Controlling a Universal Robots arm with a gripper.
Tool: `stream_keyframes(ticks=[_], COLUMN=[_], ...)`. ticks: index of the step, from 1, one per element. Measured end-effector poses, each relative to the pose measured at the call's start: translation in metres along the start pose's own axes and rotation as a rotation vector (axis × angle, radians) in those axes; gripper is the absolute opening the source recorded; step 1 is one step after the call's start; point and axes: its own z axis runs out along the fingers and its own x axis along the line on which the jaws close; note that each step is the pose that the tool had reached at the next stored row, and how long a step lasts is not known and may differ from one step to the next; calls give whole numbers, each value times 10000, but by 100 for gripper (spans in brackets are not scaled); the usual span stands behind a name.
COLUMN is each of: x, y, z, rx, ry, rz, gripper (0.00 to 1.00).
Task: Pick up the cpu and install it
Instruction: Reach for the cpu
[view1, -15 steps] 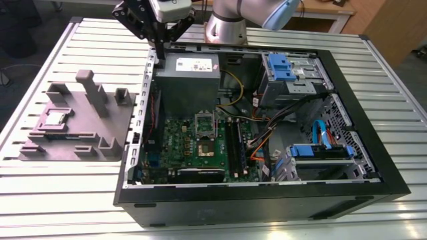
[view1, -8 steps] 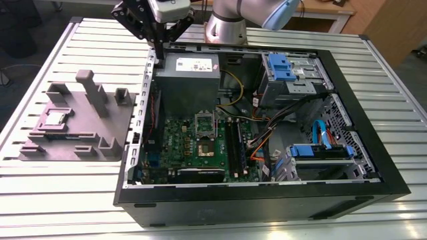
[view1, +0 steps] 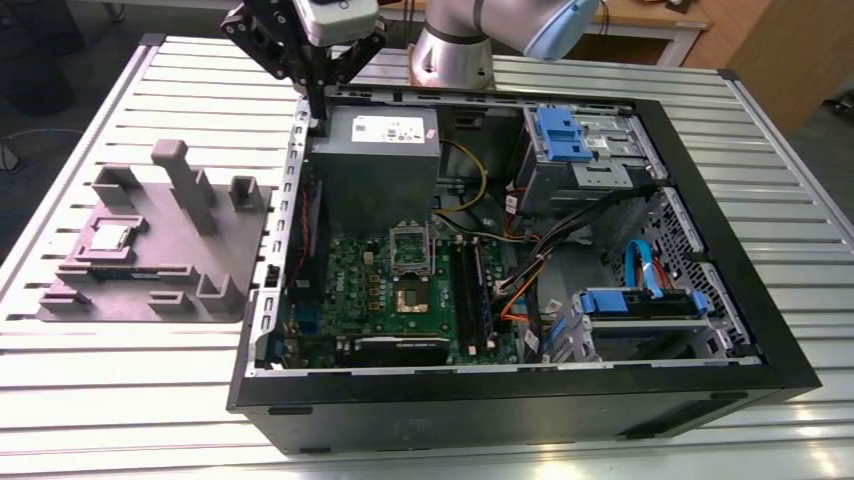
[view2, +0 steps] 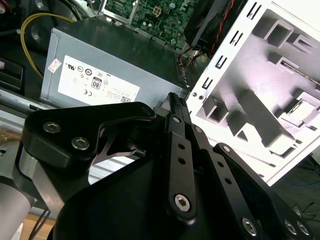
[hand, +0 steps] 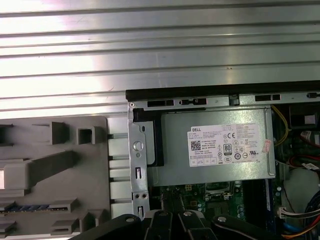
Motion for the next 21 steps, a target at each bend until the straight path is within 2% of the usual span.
stream_keyframes(ticks=[21], x=[44], y=[-4], z=[10], rx=[0], ry=[0], rz=[0], gripper=[10])
